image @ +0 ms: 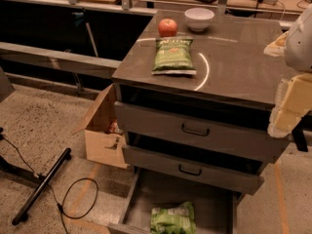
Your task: Pick green rice chip bag from bottom drawer and place on counter
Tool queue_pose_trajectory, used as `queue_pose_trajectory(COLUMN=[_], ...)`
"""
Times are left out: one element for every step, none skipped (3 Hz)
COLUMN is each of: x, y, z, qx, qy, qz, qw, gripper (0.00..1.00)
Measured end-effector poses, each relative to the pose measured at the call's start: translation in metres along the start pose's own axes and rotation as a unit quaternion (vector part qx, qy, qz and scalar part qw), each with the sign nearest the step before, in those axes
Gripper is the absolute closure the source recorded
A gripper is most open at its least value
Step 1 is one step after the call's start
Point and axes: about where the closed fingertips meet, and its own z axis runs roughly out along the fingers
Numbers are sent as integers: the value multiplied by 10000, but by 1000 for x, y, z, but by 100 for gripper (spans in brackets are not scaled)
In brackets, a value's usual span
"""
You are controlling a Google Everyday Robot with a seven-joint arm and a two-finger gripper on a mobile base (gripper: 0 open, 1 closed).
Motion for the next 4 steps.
queue_pose_trajectory(x=[0,13,34,47], y=[0,7,34,60], z=[0,14,45,97], qx=[1,85,224,245], qy=[0,-81,-304,-535], qz=[0,59,117,-101], qw=[10000,9999,9992,9982], gripper=[0,0,0,0])
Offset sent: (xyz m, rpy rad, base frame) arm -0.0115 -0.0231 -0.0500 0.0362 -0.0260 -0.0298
